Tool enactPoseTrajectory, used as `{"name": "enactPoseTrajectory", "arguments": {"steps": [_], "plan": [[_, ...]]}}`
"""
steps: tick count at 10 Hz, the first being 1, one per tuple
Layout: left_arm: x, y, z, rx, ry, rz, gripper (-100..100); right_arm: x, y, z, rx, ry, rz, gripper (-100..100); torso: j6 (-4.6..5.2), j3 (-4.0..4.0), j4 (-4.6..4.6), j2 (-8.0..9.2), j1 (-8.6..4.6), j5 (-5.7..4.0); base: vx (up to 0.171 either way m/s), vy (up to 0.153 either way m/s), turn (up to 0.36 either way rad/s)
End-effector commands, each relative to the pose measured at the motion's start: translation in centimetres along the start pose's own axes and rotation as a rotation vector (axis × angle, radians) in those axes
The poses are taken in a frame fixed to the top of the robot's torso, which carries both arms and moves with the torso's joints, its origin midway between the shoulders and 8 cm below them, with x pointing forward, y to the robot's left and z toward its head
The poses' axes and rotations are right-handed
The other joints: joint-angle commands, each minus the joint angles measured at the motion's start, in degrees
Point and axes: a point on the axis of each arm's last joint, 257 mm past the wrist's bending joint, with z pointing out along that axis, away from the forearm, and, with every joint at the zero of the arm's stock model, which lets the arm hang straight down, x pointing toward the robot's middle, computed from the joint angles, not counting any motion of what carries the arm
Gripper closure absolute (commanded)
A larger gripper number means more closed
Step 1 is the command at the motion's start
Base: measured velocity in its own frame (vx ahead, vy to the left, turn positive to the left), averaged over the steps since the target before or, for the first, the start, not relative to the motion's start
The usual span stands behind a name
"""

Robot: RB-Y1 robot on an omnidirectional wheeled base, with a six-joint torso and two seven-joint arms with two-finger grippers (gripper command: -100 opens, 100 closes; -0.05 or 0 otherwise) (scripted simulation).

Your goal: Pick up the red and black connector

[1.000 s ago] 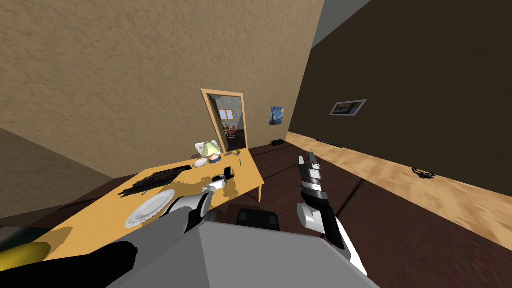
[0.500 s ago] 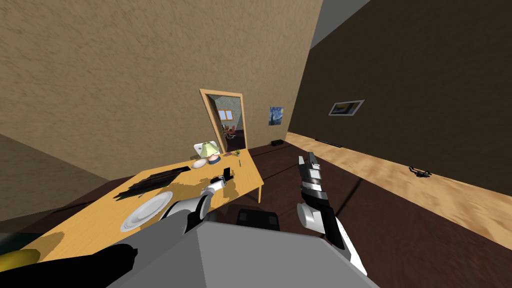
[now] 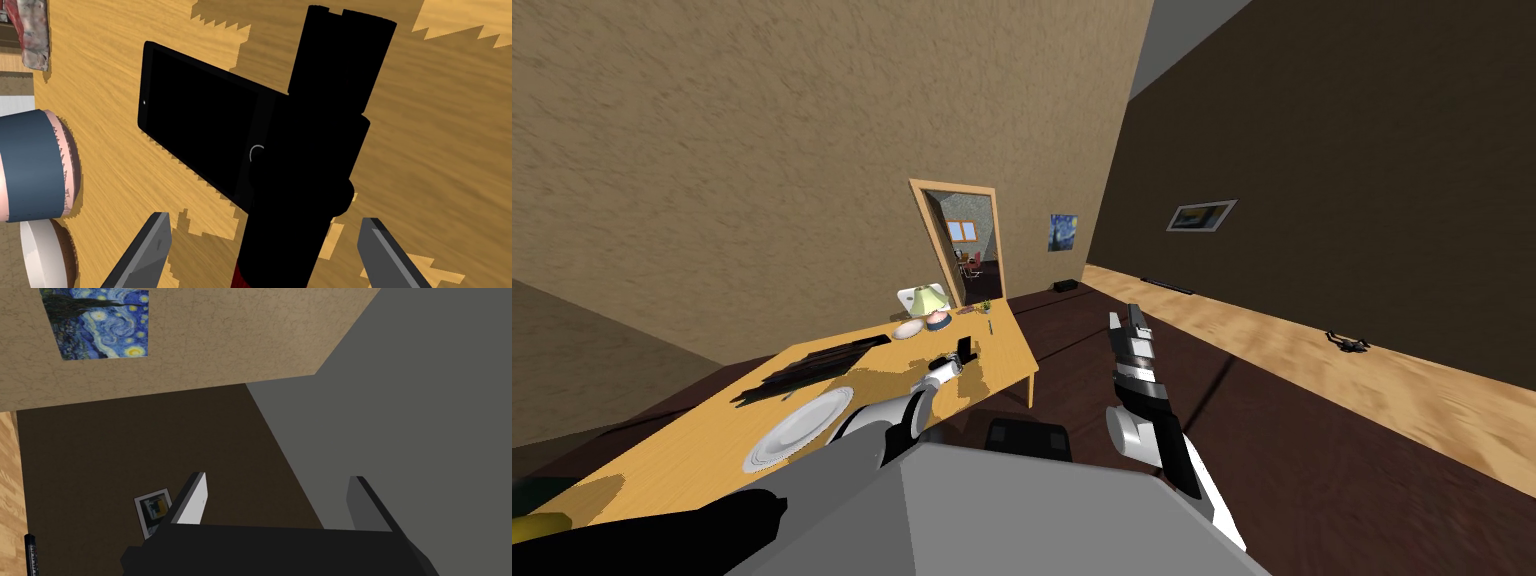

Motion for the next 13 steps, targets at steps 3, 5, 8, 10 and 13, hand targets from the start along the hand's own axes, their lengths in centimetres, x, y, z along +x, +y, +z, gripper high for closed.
{"name": "enactPoseTrajectory", "arguments": {"steps": [3, 5, 8, 10, 13], "plan": [[0.0, 0.2, 0.0, -0.002, 0.000, 0.003, 100, 0.0, 0.0, 0.0, 0.000, 0.000, 0.000, 0, 0.00, 0.02, 0.03, 0.00, 0.04, -0.02, 0.002, 0.000, 0.000], [0.0, 0.0, 0.0, 0.002, 0.000, 0.007, 100, 0.0, 0.0, 0.0, 0.000, 0.000, 0.000, 0, -0.03, 0.01, 0.01, 0.02, 0.09, 0.07, 0.000, 0.000, 0.000], [0.4, -0.1, 0.0, 0.000, 0.004, 0.007, 100, 0.0, 0.0, 0.0, 0.000, 0.000, 0.000, 0, -0.04, 0.03, 0.03, 0.03, 0.09, 0.05, -0.005, 0.001, 0.011], [0.9, -0.3, 0.0, -0.002, 0.007, 0.010, 100, 0.0, 0.0, 0.0, 0.000, 0.000, 0.000, 0, -0.05, 0.09, 0.05, 0.14, 0.08, 0.04, -0.026, 0.003, 0.028], [1.9, -0.6, 0.1, -0.005, 0.014, 0.029, 100, 0.0, 0.0, 0.0, 0.000, 0.000, 0.000, 0, -0.04, 0.10, 0.07, 0.14, 0.05, 0.02, -0.020, 0.000, 0.020]]}}
